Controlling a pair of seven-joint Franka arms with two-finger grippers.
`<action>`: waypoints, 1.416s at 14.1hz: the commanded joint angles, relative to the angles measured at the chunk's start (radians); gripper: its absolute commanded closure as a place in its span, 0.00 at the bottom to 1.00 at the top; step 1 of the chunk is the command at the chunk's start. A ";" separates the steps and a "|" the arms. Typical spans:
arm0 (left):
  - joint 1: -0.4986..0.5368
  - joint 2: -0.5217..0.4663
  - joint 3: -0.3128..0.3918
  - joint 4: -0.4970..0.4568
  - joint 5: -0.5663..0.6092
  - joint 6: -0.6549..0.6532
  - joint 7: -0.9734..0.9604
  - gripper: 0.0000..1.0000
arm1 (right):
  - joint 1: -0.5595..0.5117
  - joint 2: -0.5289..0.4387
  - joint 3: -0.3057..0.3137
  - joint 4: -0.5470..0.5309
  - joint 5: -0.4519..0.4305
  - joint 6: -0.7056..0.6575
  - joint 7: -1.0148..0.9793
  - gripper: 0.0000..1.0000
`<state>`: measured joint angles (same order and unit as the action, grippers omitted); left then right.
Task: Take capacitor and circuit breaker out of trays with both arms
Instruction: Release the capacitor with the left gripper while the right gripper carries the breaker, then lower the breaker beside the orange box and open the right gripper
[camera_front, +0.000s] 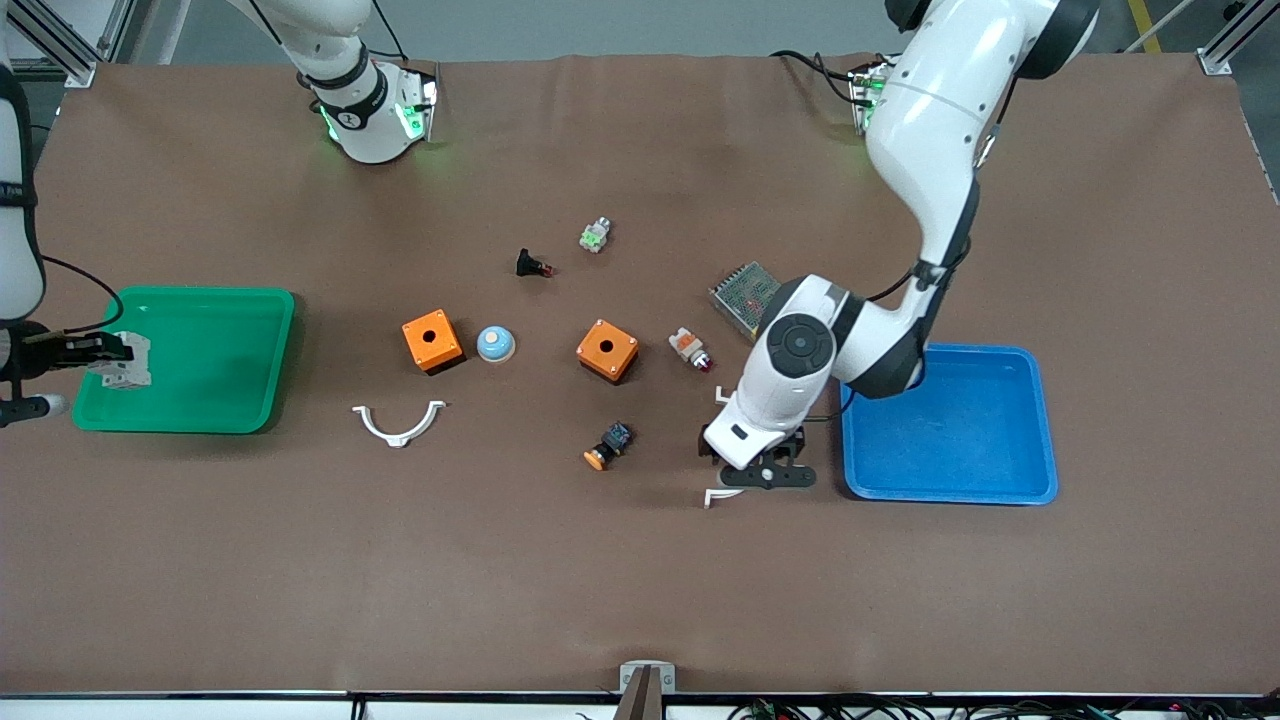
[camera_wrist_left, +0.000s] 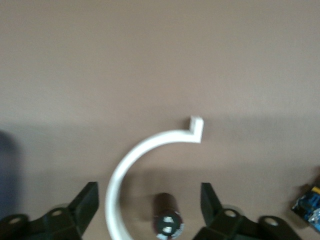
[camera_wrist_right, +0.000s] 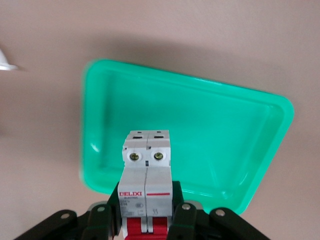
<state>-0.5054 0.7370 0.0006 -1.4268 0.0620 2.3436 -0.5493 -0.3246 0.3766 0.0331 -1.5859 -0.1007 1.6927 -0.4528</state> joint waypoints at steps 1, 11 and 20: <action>-0.001 -0.151 0.073 -0.026 0.027 -0.133 0.008 0.00 | 0.168 -0.019 -0.004 0.029 -0.004 -0.048 0.174 0.74; 0.206 -0.537 0.128 -0.027 0.018 -0.587 0.434 0.00 | 0.633 0.086 -0.007 0.027 0.239 0.137 0.787 0.73; 0.481 -0.764 -0.132 -0.141 -0.011 -0.730 0.443 0.00 | 0.771 0.280 -0.009 0.020 0.236 0.367 0.921 0.73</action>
<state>-0.0735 0.0350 -0.0880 -1.4956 0.0680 1.6075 -0.1184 0.4321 0.6479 0.0389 -1.5733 0.1148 2.0622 0.4630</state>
